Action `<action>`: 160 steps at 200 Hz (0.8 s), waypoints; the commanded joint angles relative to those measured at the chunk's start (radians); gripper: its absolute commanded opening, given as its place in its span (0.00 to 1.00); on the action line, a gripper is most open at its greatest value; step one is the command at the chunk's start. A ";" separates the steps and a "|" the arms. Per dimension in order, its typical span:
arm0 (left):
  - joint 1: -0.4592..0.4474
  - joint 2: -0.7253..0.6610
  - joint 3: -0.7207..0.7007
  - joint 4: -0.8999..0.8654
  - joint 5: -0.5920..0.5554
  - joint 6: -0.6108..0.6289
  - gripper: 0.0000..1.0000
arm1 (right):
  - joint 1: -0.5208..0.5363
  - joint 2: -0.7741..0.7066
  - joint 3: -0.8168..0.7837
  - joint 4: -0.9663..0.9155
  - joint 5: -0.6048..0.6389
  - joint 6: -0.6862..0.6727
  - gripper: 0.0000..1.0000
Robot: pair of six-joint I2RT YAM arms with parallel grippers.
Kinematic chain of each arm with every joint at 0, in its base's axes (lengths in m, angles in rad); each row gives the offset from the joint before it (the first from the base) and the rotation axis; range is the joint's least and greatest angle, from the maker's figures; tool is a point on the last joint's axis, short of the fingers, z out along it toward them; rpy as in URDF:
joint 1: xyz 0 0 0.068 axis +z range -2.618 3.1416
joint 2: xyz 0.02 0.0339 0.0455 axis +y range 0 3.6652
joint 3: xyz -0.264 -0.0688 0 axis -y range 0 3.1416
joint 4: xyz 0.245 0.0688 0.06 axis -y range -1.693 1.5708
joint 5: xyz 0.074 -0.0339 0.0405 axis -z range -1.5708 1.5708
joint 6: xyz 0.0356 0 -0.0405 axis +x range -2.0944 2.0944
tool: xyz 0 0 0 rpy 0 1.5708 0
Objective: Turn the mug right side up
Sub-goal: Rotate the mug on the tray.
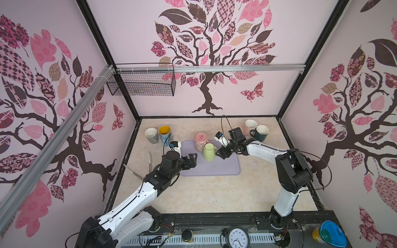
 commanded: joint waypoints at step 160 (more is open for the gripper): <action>0.004 -0.011 -0.060 0.036 -0.060 0.023 0.98 | 0.072 -0.001 -0.044 -0.012 0.018 -0.014 0.70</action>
